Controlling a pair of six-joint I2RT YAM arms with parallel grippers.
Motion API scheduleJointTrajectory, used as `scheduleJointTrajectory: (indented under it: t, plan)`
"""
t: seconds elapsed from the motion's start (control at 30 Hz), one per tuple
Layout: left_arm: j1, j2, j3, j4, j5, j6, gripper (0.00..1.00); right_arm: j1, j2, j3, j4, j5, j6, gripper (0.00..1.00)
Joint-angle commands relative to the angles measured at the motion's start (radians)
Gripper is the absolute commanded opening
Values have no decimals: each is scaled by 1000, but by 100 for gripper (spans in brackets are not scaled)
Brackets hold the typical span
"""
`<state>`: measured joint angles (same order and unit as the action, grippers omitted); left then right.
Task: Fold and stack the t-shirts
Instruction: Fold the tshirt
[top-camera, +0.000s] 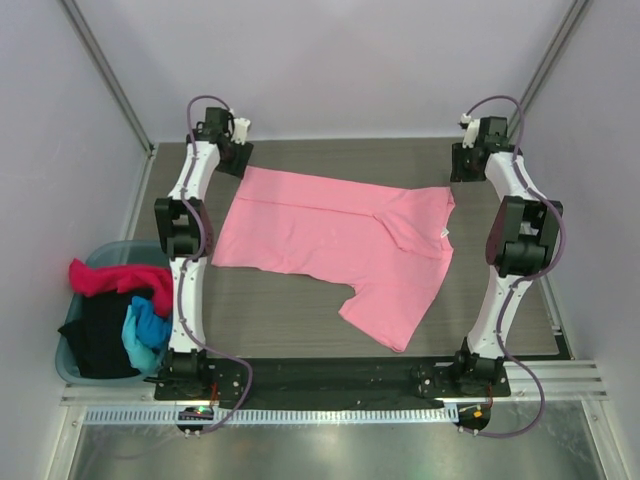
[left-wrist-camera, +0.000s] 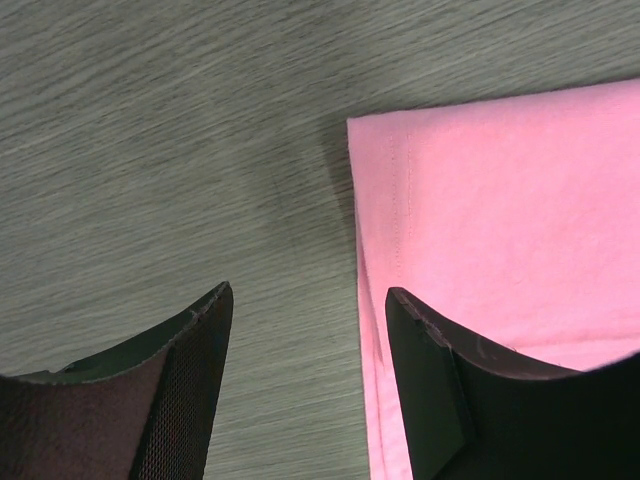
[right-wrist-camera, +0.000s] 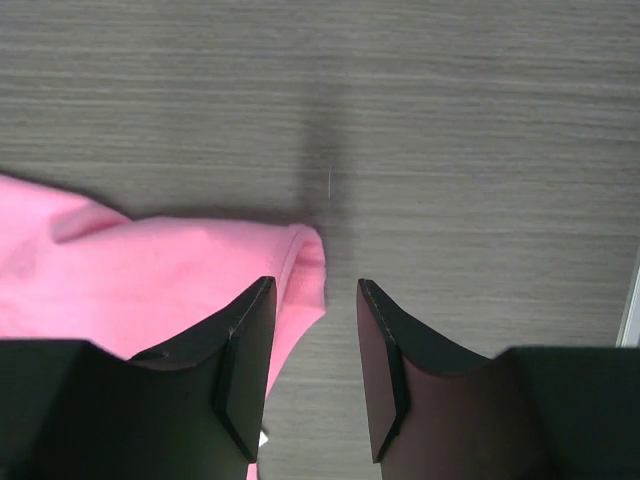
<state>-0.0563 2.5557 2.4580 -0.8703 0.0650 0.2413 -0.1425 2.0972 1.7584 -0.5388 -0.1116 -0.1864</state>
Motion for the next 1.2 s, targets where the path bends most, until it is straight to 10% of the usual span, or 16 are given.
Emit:
scheduleJointTrajectory:
  t: [0.0,1.17]
  plan:
    - [3,-29,19,-7,15,-19,64,-5,43,72,30,-43,28,44]
    - [15,64,71,117,-56,-85,67,-22,216,127,-7,-143,16,43]
